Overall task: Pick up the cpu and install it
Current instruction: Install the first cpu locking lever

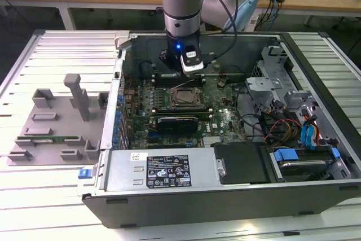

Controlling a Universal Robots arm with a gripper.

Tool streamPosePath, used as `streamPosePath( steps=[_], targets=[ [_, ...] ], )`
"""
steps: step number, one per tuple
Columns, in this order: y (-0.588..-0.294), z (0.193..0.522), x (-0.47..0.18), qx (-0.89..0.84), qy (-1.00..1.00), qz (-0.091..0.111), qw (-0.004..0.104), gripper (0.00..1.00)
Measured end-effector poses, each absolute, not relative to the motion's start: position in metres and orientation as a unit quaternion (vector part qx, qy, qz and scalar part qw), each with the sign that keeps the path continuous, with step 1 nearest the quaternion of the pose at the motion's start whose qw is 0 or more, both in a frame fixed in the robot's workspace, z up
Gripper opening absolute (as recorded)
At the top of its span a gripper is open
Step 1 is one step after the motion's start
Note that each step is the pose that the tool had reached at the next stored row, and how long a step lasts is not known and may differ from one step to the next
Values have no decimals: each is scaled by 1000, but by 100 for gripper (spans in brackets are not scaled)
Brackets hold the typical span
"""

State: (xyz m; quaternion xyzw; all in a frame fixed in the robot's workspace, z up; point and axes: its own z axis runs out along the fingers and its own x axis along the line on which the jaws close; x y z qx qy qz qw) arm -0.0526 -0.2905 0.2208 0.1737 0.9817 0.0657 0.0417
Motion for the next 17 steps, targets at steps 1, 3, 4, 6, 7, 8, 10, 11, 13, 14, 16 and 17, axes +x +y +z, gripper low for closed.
streamPosePath(
  steps=[1, 3, 4, 6, 7, 8, 10, 11, 13, 14, 16, 17],
  targets=[
    [-291, 219, -52, 174, 982, 66, 42, 11],
    [-291, 216, -48, 174, 982, 66, 42, 11],
    [-291, 215, -47, 174, 982, 66, 42, 11],
    [-291, 211, -47, 174, 982, 66, 42, 11],
    [-291, 209, -46, 174, 982, 65, 42, 11],
    [-291, 208, -46, 174, 982, 65, 42, 11],
    [-291, 205, -46, 174, 982, 65, 42, 11],
    [-291, 204, -45, 174, 982, 65, 42, 11],
    [-291, 202, -45, 174, 982, 65, 42, 11],
    [-291, 201, -44, 174, 982, 64, 42, 11],
    [-291, 201, -44, 174, 982, 63, 42, 11],
    [-291, 201, -44, 174, 982, 63, 42, 11]
  ],
)
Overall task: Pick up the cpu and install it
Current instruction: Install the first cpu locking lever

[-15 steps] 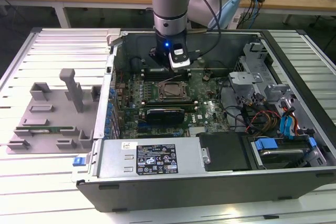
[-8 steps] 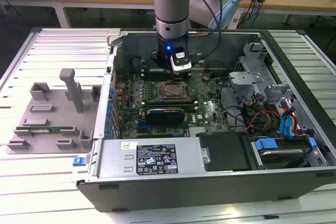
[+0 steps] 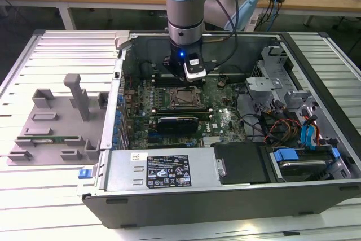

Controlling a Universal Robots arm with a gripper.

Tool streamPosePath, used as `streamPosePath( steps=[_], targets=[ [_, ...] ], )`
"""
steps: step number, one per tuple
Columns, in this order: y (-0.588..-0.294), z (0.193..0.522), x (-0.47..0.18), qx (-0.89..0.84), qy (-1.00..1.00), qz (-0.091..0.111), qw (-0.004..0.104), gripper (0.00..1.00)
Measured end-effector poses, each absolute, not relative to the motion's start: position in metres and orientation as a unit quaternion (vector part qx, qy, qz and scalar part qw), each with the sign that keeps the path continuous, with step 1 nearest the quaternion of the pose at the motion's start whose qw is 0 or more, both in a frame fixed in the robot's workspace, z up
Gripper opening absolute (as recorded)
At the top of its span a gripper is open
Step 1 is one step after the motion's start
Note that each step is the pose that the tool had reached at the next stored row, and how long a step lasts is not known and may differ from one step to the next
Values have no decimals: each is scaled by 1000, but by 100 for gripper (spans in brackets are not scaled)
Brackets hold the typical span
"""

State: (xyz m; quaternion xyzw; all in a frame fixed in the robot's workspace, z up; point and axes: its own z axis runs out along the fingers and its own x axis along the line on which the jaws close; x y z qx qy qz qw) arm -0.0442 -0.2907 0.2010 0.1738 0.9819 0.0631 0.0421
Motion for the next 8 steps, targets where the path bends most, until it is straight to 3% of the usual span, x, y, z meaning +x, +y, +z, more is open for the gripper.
streamPosePath(
  steps=[8],
  targets=[
    [-287, 206, -44, 174, 982, 63, 42, 11]
  ],
)
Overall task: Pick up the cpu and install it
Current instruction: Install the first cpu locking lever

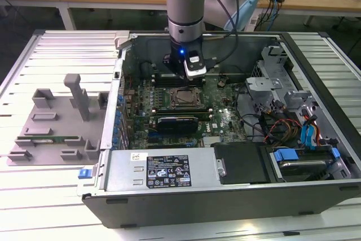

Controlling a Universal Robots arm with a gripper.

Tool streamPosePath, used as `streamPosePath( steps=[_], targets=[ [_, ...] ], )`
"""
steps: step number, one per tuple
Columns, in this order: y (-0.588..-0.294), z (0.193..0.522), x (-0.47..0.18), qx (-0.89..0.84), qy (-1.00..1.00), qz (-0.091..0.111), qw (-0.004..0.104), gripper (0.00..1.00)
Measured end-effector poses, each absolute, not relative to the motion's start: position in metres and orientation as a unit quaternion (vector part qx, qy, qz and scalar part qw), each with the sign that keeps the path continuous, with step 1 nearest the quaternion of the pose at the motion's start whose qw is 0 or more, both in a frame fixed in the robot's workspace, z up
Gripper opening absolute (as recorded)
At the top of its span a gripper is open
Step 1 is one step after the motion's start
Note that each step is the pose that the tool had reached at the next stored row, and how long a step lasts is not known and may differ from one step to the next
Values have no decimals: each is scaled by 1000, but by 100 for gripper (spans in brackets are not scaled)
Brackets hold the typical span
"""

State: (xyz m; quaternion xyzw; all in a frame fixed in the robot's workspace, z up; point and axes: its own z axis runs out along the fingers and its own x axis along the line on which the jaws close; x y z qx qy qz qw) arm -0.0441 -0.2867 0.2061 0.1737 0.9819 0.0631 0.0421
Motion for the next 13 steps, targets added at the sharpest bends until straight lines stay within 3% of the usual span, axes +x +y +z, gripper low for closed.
streamPosePath(
  steps=[7, 13],
  targets=[
    [-287, 206, -44, 174, 982, 61, 43, 11],
    [-287, 203, -44, 173, 983, 45, 45, 11]
  ],
)
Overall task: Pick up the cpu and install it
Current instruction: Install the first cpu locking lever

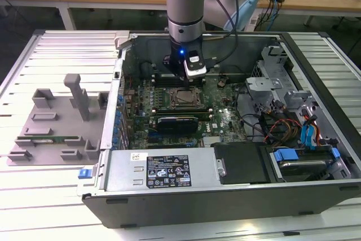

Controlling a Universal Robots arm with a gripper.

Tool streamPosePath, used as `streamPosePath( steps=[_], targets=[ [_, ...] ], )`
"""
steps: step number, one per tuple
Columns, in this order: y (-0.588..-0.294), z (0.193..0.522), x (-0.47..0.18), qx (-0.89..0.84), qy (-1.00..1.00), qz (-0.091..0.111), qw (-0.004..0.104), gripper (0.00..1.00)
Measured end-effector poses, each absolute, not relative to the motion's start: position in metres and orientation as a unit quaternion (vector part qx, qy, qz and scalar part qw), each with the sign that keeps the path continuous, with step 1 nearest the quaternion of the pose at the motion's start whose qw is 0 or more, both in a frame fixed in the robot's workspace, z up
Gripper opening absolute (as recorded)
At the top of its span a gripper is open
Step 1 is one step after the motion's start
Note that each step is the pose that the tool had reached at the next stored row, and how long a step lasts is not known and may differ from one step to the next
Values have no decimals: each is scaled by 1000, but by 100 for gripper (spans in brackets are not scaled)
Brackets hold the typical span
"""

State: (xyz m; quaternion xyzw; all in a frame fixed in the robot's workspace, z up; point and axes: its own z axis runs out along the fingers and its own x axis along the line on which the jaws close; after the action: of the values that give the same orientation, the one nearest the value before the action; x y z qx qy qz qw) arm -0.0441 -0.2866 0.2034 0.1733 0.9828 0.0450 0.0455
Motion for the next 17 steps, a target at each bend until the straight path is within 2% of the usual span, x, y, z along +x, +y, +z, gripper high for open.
streamPosePath(
  steps=[10, 17],
  targets=[
    [-286, 203, -44, 173, 983, 43, 48, 11],
    [-287, 232, -44, 173, 983, 43, 48, 11]
  ],
)
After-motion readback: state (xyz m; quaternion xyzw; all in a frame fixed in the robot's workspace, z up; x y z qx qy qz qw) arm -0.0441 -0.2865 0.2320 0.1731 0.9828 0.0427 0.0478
